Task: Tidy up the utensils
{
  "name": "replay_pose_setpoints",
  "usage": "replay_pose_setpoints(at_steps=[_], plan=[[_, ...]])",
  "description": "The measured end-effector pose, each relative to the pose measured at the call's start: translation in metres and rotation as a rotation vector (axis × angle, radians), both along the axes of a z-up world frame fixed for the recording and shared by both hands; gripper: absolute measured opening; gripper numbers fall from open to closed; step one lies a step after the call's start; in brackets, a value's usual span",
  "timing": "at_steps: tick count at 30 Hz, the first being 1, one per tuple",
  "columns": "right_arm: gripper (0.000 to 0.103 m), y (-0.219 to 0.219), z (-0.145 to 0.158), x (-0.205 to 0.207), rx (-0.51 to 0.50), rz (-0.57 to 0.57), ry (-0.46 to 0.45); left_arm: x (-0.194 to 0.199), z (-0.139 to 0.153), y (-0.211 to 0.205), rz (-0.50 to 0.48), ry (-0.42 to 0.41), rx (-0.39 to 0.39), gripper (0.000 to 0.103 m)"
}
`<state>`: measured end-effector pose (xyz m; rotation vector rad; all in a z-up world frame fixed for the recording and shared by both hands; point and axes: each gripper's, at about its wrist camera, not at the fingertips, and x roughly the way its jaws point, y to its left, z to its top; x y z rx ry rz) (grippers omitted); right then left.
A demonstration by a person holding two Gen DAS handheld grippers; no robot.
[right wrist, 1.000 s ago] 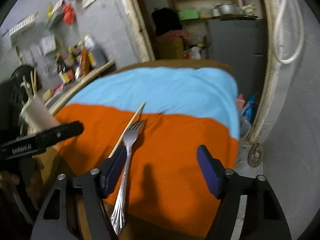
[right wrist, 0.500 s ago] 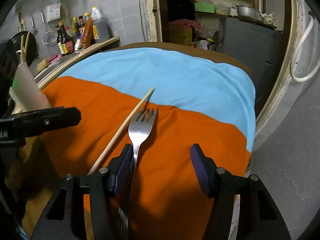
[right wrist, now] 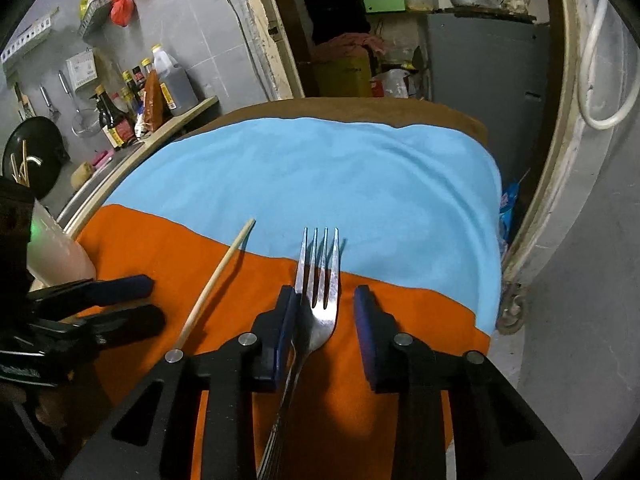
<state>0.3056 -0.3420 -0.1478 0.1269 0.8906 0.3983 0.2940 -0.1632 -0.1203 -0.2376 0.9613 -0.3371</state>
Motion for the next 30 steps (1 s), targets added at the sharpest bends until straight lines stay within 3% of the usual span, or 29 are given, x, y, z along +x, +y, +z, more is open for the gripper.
replay_pose_setpoints(at_steps=[3, 9, 14, 24, 30], plan=[[0.026, 0.001, -0.002, 0.008, 0.009, 0.012, 0.017, 0.009, -0.002, -0.01, -0.035, 0.012, 0.026, 0.043], [0.026, 0.009, -0.004, 0.019, 0.005, 0.067, 0.013, 0.016, -0.003, -0.018, -0.067, 0.005, 0.044, 0.037], [0.025, 0.009, -0.003, 0.027, 0.005, 0.091, 0.019, 0.024, -0.004, -0.019, -0.075, 0.016, 0.058, 0.022], [0.02, 0.014, 0.002, 0.033, -0.011, 0.095, 0.068, 0.031, -0.001, -0.023, -0.077, 0.059, 0.069, 0.02], [0.018, 0.015, 0.0, 0.034, 0.006, 0.074, 0.102, 0.033, -0.002, -0.02, -0.065, 0.083, 0.051, 0.011]])
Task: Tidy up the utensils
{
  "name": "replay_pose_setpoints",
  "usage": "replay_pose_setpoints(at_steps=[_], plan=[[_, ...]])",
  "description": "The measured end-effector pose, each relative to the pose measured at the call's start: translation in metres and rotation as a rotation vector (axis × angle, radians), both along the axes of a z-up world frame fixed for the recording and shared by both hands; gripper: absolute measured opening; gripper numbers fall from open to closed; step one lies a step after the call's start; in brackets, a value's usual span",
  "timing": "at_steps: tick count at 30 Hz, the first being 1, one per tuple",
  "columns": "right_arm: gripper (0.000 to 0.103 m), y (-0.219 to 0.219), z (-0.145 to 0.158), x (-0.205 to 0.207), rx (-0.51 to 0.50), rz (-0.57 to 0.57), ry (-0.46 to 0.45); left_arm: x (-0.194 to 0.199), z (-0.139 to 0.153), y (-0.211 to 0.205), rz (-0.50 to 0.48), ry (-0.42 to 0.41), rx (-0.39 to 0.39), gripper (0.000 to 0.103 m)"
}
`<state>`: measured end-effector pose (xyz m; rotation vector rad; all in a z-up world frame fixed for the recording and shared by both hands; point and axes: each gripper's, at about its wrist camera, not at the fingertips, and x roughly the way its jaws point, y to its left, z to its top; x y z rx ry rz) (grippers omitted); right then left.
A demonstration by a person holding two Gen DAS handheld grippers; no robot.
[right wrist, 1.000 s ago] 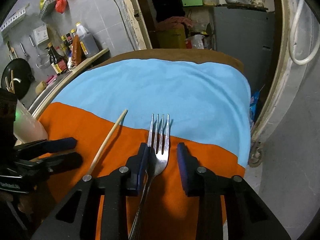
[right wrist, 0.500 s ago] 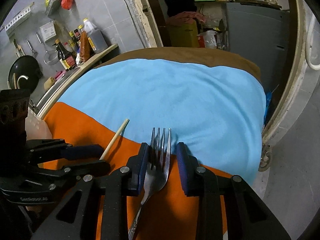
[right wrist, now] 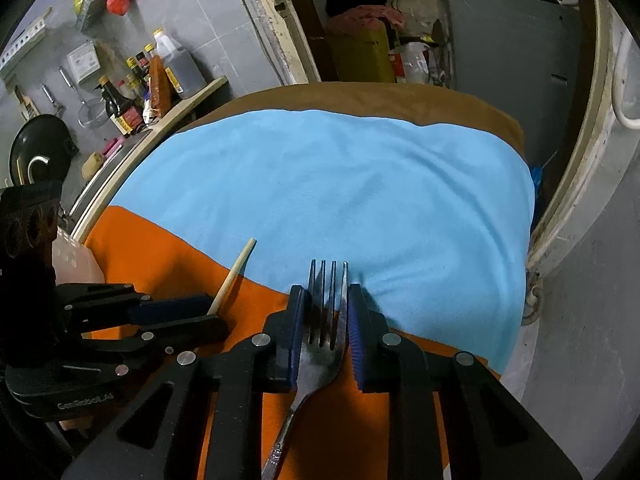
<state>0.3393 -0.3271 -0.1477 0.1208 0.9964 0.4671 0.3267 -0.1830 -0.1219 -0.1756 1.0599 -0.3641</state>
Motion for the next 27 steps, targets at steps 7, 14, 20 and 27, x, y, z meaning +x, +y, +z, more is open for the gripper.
replay_pose_setpoints(at_steps=[7, 14, 20, 27], plan=[[0.018, 0.005, 0.001, -0.005, -0.014, 0.004, 0.024, 0.0, 0.0, -0.002, 0.003, 0.032, 0.003, 0.009], [0.018, 0.014, 0.001, -0.015, -0.023, 0.009, 0.038, -0.013, -0.002, 0.005, 0.033, 0.042, -0.021, 0.008], [0.018, 0.014, -0.001, -0.019, -0.012, 0.0, 0.046, -0.026, -0.006, 0.013, 0.048, 0.045, -0.038, 0.008], [0.019, 0.013, -0.002, -0.019, 0.008, 0.013, 0.066, -0.029, -0.008, 0.015, 0.039, 0.056, -0.039, 0.007]])
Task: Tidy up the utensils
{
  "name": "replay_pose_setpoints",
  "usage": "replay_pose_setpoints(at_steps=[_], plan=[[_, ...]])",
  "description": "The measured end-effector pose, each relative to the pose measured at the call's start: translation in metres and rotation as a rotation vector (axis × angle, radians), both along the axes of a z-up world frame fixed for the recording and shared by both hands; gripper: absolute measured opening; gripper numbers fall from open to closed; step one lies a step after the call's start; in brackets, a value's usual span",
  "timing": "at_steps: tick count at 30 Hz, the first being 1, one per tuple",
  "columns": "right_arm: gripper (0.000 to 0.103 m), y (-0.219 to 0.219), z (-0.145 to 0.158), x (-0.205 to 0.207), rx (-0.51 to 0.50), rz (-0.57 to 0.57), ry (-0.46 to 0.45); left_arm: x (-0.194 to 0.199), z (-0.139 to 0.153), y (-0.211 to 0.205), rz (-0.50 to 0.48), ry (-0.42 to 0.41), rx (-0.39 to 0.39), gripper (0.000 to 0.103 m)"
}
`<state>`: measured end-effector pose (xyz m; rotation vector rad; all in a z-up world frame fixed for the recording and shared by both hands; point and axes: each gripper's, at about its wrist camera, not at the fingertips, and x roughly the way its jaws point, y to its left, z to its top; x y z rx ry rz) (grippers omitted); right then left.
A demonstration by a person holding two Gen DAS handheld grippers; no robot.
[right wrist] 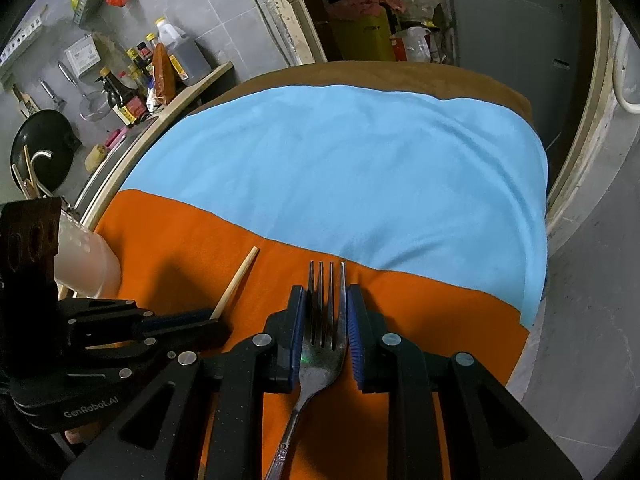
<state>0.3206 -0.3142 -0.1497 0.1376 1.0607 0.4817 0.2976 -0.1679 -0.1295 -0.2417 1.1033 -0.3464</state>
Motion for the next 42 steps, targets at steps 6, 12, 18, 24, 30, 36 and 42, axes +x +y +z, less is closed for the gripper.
replay_pose_setpoints(at_steps=[6, 12, 18, 24, 30, 36, 42], plan=[[0.019, -0.004, -0.002, 0.002, 0.026, 0.016, 0.033, 0.001, 0.0, -0.001, 0.003, 0.004, 0.0, 0.007], [0.019, -0.002, -0.002, 0.001, 0.028, 0.026, 0.047, 0.002, 0.0, -0.001, 0.0, 0.007, 0.002, 0.007], [0.01, 0.001, 0.001, -0.002, 0.017, 0.027, 0.045, 0.003, 0.001, -0.001, -0.006, 0.013, 0.011, 0.007], [0.003, 0.005, 0.004, -0.004, 0.011, 0.028, 0.056, 0.002, 0.002, -0.001, -0.006, 0.02, 0.014, 0.006], [0.003, 0.014, 0.003, -0.006, -0.055, 0.01, 0.071, -0.006, 0.002, 0.0, -0.002, 0.006, 0.016, 0.005], [0.003, 0.02, 0.006, -0.012, -0.086, -0.033, 0.069, -0.02, 0.008, 0.004, 0.006, -0.019, 0.027, 0.005], [0.003, 0.003, 0.02, -0.041, -0.001, -0.143, -0.025, -0.05, 0.029, 0.018, 0.017, -0.143, -0.044, 0.005]])
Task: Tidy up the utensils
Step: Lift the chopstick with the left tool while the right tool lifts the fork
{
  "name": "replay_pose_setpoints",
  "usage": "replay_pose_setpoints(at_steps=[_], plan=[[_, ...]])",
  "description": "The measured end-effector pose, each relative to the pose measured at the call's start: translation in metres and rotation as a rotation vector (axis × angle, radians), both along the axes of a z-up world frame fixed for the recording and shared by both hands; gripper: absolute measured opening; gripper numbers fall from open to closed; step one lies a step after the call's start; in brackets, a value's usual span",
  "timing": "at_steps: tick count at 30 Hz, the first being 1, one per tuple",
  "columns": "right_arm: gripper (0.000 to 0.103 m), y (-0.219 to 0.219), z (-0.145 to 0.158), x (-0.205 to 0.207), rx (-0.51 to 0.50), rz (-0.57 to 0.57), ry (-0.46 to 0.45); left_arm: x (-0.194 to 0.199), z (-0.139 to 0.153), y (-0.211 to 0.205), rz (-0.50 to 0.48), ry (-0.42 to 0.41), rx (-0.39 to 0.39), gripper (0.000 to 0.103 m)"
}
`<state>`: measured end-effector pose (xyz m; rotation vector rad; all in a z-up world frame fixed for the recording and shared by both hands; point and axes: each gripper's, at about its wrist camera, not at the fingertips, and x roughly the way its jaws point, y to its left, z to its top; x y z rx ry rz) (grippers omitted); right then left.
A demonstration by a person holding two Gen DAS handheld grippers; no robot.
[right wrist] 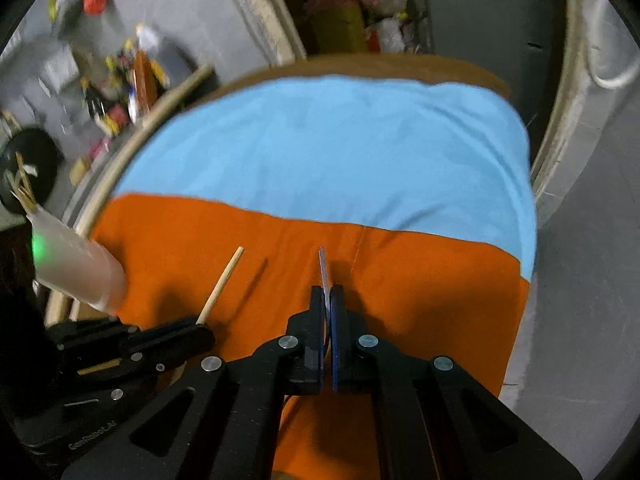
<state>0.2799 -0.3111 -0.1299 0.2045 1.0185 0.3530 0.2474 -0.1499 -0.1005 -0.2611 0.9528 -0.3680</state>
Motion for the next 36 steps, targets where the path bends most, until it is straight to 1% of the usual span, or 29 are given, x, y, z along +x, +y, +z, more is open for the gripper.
replay_pose_setpoints(at_steps=[2, 4, 10, 14, 17, 20, 25, 30, 34, 36], plan=[[0.003, -0.004, 0.009, -0.017, 0.015, -0.039, -0.067, -0.013, 0.008, 0.009, 0.023, -0.053, -0.049, 0.005], [0.003, -0.003, 0.018, -0.037, 0.038, -0.077, -0.137, -0.024, 0.016, 0.014, 0.044, -0.098, -0.067, 0.005], [0.003, 0.005, 0.045, -0.078, 0.023, -0.149, -0.332, -0.049, 0.042, 0.022, 0.085, -0.23, -0.04, 0.005], [0.002, 0.009, 0.067, -0.097, 0.004, -0.187, -0.423, -0.058, 0.057, 0.024, 0.103, -0.306, -0.017, 0.005], [0.002, 0.016, 0.088, -0.107, -0.029, -0.201, -0.493, -0.061, 0.068, 0.029, 0.104, -0.34, -0.021, 0.005], [0.002, 0.025, 0.104, -0.114, -0.062, -0.205, -0.539, -0.067, 0.079, 0.035, 0.114, -0.372, -0.014, 0.005], [0.002, 0.042, 0.13, -0.125, -0.082, -0.21, -0.595, -0.07, 0.098, 0.051, 0.14, -0.409, -0.029, 0.005], [0.002, 0.06, 0.157, -0.135, -0.086, -0.216, -0.655, -0.075, 0.121, 0.078, 0.186, -0.46, -0.069, 0.005], [0.002, 0.08, 0.18, -0.14, -0.081, -0.206, -0.712, -0.076, 0.14, 0.115, 0.262, -0.505, -0.108, 0.005], [0.002, 0.094, 0.19, -0.143, -0.073, -0.198, -0.743, -0.076, 0.148, 0.14, 0.316, -0.521, -0.136, 0.005]])
